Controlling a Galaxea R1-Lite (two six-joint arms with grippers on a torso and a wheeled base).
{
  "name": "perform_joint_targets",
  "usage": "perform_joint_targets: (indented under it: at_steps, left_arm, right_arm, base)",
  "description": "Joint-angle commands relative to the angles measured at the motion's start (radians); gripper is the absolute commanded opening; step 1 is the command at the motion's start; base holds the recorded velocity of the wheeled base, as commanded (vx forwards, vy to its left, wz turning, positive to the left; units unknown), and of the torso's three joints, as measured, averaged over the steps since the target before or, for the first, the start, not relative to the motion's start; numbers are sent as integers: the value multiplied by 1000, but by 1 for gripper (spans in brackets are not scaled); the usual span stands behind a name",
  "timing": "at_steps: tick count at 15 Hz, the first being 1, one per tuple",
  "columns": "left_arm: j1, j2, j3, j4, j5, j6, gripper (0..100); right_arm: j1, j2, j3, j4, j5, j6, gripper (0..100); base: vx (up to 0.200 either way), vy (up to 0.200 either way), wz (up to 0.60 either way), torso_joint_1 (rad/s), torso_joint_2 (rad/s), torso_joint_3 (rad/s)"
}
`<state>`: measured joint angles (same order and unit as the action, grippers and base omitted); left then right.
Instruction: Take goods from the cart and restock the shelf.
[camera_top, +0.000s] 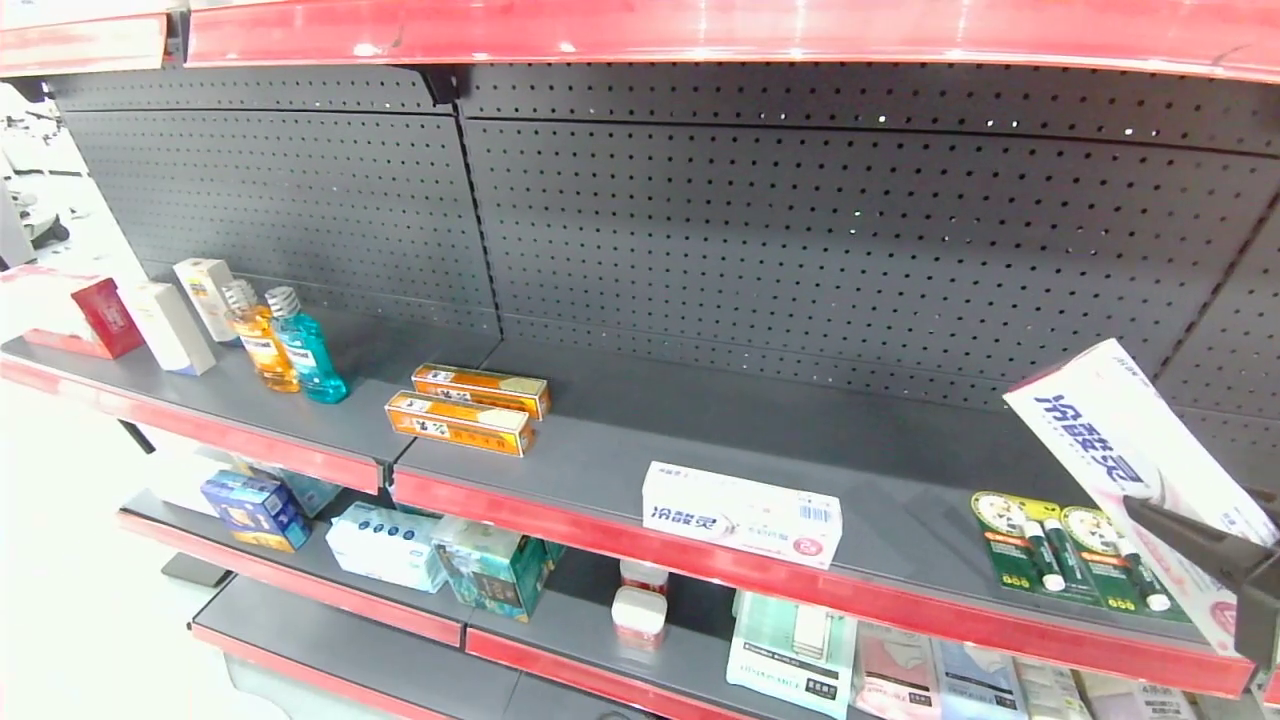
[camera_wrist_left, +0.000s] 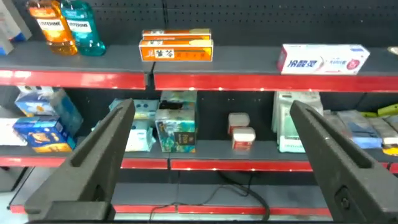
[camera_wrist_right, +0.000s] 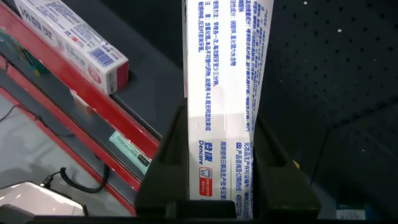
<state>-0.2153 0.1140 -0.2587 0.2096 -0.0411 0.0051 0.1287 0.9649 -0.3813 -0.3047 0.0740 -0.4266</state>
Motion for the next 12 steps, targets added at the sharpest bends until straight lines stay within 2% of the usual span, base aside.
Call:
perform_joint_targets:
  at_steps: [1, 4, 6, 9, 10, 11, 12]
  left_arm:
    - [1, -20, 13, 11, 13, -1, 100]
    - [1, -20, 67, 8, 116, -17, 100]
    - [1, -20, 139, 1, 175, -36, 100]
    - [4, 12, 144, -15, 162, -42, 100]
    - [13, 12, 144, -15, 164, -73, 100]
    - [48, 19, 142, -15, 171, -102, 100]
    - [129, 32, 141, -15, 170, -149, 100]
  right_arm:
    - [23, 100, -21, -40, 3, 15, 0]
    - [32, 94, -2, -42, 16, 40, 0]
    - [32, 103, -8, -42, 16, 48, 0]
    - [32, 110, -13, -42, 16, 48, 0]
    - [32, 121, -14, -44, 16, 48, 0]
    - [32, 133, -14, -44, 16, 48, 0]
    - [32, 152, -21, -47, 18, 48, 0]
  base:
    - [0, 0, 0, 0, 0, 0]
    - [0, 0, 0, 0, 0, 0]
    - [0, 0, 0, 0, 0, 0]
    - [0, 0, 0, 0, 0, 0]
    - [0, 0, 0, 0, 0, 0]
    - [0, 0, 0, 0, 0, 0]
    - [0, 0, 0, 0, 0, 0]
